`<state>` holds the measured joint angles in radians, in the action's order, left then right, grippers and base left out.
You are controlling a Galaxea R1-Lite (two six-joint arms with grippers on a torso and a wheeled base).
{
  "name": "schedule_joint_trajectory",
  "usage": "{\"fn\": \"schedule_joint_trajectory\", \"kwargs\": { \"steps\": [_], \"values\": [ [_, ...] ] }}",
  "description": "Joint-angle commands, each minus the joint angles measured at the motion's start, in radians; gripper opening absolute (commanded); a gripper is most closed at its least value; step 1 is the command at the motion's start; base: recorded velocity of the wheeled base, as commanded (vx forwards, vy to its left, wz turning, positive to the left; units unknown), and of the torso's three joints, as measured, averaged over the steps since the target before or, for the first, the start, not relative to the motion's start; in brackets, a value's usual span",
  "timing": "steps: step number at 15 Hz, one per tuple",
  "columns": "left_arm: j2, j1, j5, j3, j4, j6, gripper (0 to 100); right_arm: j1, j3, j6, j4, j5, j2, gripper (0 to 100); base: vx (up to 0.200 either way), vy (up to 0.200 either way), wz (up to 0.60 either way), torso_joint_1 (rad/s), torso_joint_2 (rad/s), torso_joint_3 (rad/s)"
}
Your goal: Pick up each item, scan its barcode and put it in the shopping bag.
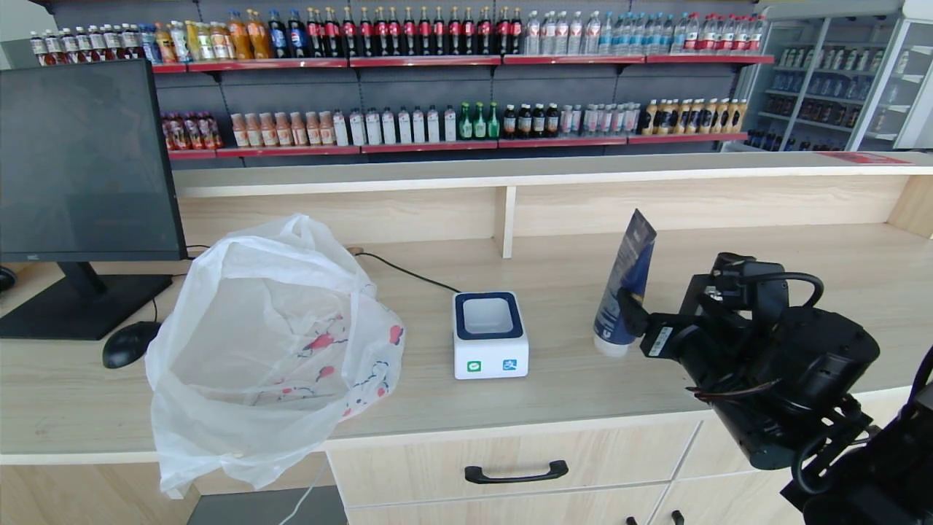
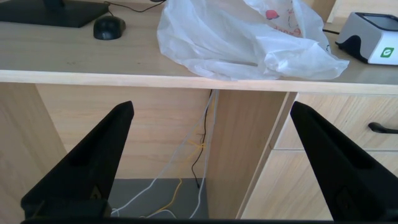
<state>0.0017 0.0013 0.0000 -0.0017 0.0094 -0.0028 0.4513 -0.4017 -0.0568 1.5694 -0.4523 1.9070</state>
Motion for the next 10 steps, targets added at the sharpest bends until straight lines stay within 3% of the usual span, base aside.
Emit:
{"fn": "schedule_joint_trajectory", "kwargs": {
  "steps": [1, 10],
  "values": [
    [0.0, 0.0, 0.0, 0.0, 0.0, 0.0, 100, 0.0, 0.006, 0.0, 0.001, 0.0, -0.009, 100, 0.0, 0.0, 0.0, 0.0, 0.0, 0.0],
    [0.0, 0.0, 0.0, 0.0, 0.0, 0.0, 100, -0.003, 0.046, -0.006, 0.001, 0.0, -0.032, 100, 0.0, 0.0, 0.0, 0.0, 0.0, 0.0]
  ]
}}
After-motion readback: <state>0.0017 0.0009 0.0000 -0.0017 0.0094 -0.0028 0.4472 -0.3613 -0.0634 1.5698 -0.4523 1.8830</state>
